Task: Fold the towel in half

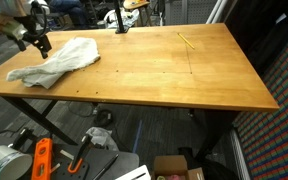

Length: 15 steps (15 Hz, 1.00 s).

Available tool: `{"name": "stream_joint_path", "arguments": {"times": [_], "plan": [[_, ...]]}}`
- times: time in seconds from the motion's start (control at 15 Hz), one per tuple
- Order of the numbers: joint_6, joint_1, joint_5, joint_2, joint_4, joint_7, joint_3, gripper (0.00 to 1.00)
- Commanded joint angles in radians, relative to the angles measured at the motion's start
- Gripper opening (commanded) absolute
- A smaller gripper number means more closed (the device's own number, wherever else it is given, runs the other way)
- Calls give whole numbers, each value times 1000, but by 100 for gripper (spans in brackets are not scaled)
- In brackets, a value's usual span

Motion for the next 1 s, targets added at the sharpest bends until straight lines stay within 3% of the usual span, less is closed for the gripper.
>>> {"name": "stream_joint_path", "arguments": {"times": [0.0,0.2,0.27,0.4,0.67,0.93], "plan": [[-249,96,-75,-123,71,-24,-276,100],[-472,185,-181,-131,171,-50,-520,100],[-499,236,-160,-128,191,-93,-600,100],[-518,290,-125,-111,229,-139,-693,100],[-534,366,-118,-8,326,-115,-782,100],[-469,418,-140,86,355,-79,-785,100]]}}
